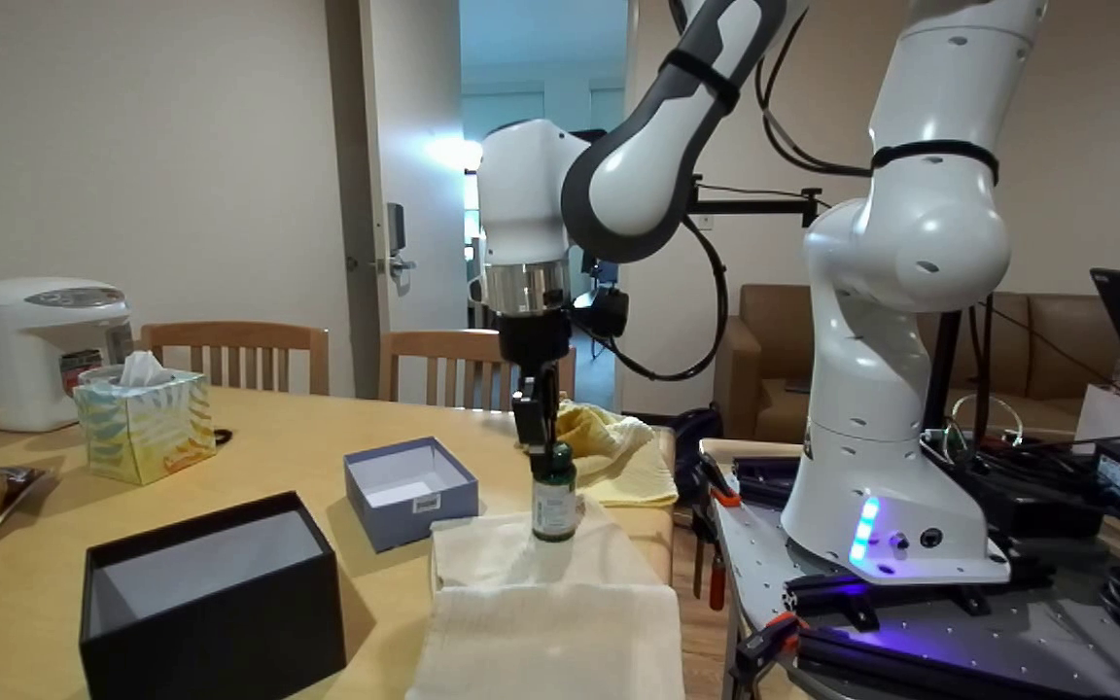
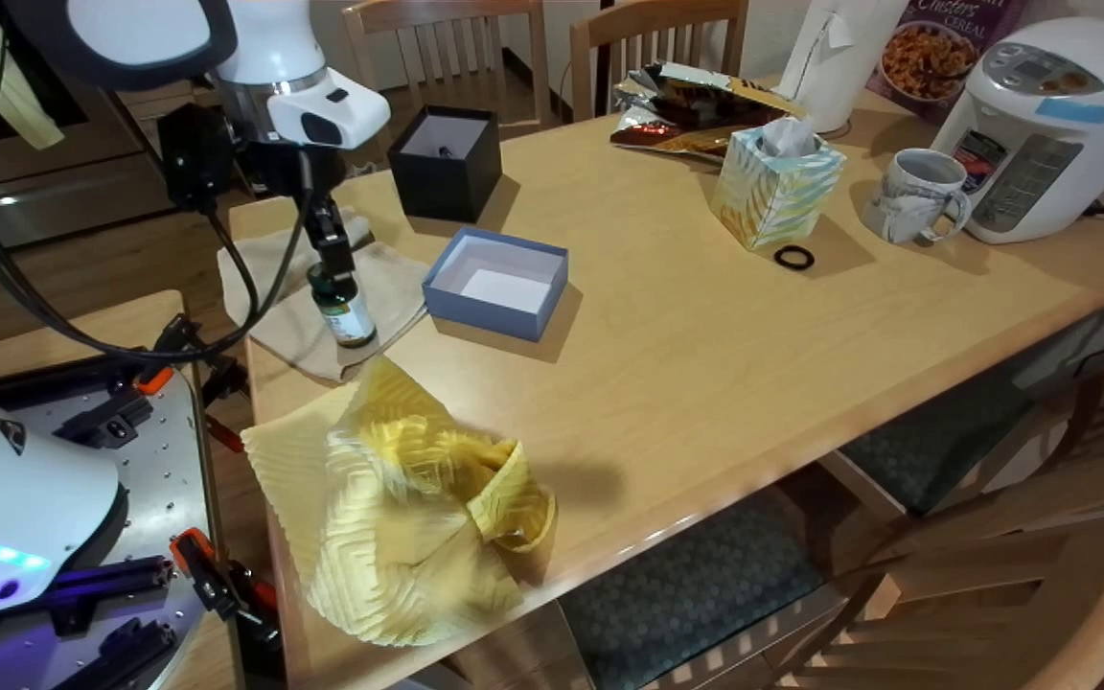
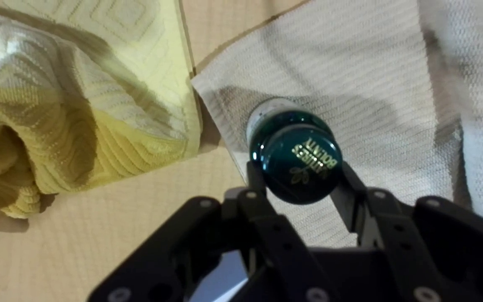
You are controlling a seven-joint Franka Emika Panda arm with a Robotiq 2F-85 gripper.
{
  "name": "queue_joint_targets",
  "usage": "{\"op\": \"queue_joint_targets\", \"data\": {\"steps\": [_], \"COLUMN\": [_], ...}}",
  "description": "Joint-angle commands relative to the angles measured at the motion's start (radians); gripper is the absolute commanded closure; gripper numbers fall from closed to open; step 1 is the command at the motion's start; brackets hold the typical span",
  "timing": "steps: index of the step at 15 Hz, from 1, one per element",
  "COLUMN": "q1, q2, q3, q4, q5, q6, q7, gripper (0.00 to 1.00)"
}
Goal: Put the bottle in the black box
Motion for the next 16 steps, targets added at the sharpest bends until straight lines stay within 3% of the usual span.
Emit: {"op": "queue_joint_targets", "data": {"steps": [1, 8, 11, 14, 16], "q1": [-0.016, 0.024, 0.053, 0.087, 0.104], "q2": [0.006, -0.146, -0.203, -0.219, -0.225], "q3": [0.005, 0.042, 0.066, 0.089, 0.107], "q4": [-0.001, 0.021, 0.091, 0.212, 0.279], "q5": [-0.031, -0.009, 0.008, 0.033, 0.031], "q6": [-0.012, -0.111, -0.250, -0.488, -0.567], "q7": [0.024, 0.041, 0.039, 0.043, 0.042], "gripper": [0.82, 0.82, 0.82, 0.82, 0.82]}}
